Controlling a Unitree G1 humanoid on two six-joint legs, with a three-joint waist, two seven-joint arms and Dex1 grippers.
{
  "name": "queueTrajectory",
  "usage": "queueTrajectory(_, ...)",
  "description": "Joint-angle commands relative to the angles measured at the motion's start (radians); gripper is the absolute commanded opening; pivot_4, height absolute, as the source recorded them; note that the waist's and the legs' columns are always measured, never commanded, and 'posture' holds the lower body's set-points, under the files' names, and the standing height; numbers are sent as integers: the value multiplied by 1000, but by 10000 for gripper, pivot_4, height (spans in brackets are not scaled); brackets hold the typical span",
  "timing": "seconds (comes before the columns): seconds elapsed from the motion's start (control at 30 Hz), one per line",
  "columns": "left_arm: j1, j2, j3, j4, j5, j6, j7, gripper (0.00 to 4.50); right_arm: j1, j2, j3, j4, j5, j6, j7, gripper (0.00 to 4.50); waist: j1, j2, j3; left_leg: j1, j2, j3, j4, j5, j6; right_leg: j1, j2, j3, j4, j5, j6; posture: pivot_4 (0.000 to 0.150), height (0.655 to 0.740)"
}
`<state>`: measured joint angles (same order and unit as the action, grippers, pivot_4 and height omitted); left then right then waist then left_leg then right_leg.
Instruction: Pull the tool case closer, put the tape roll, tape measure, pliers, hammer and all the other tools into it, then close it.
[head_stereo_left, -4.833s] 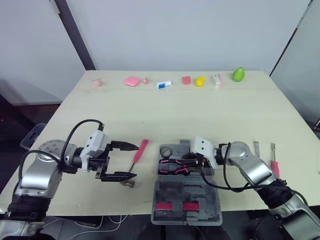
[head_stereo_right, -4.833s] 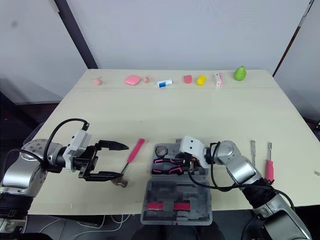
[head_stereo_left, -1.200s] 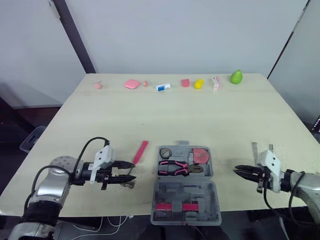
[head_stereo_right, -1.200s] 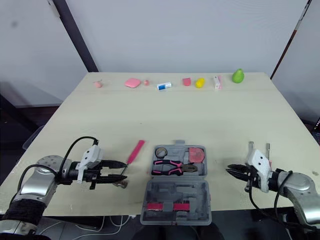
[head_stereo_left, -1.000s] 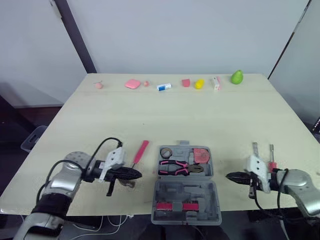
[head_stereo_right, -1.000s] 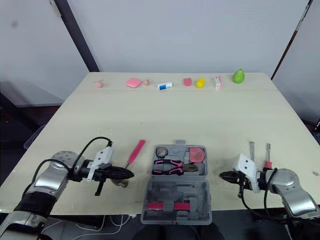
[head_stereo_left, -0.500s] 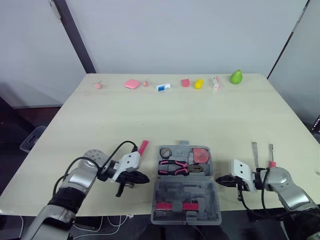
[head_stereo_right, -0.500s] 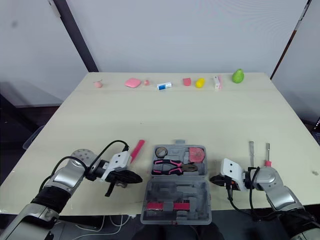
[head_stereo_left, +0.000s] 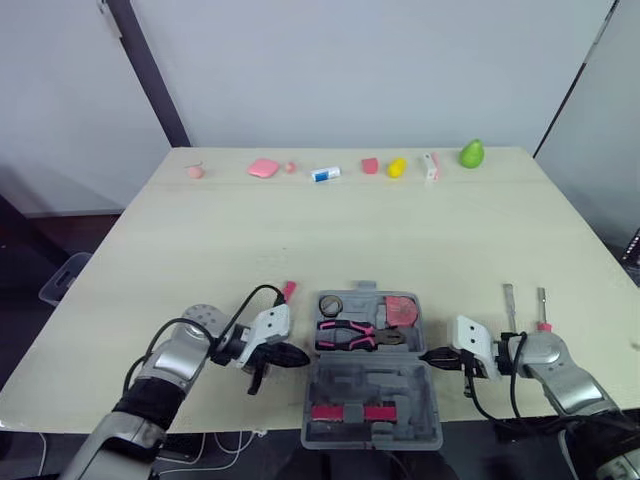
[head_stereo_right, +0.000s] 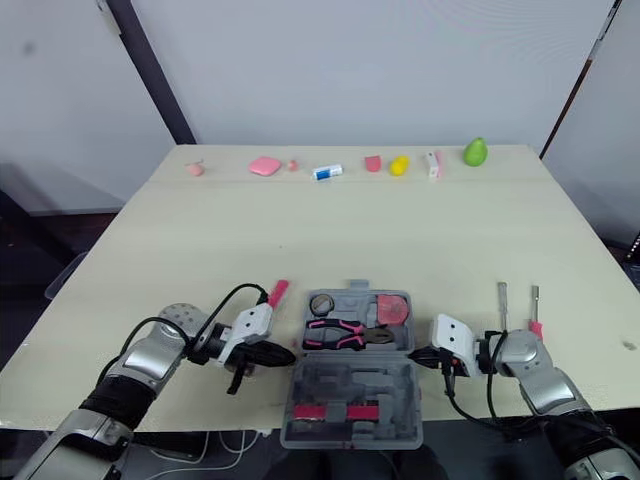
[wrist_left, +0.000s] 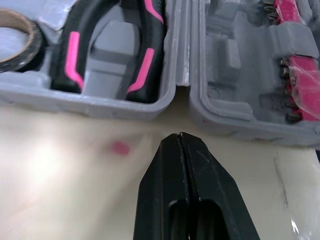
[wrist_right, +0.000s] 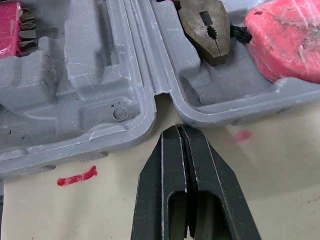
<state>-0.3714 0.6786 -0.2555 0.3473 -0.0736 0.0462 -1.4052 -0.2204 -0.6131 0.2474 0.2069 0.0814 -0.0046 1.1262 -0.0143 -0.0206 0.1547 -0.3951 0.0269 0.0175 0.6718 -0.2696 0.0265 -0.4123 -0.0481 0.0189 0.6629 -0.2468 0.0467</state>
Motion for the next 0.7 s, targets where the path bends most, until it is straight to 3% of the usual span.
queueTrajectory(0.03, 10, -3, -1, -28, -1, 5, 19, 377, 4, 4, -16, -24, 12, -10, -9, 0, 1, 0, 0, 0, 0, 0, 0, 0, 0, 0, 0, 0, 0, 0, 0, 1500, 7400)
queueTrajectory(0.7, -32, -101, -8, 23, 36, 5, 132, 377, -23, 41, -11, 12, 2, -23, -16, 0, 5, 0, 0, 0, -1, -1, 5, 0, 0, 3, 0, 0, 1, 3, 2, 1500, 7400)
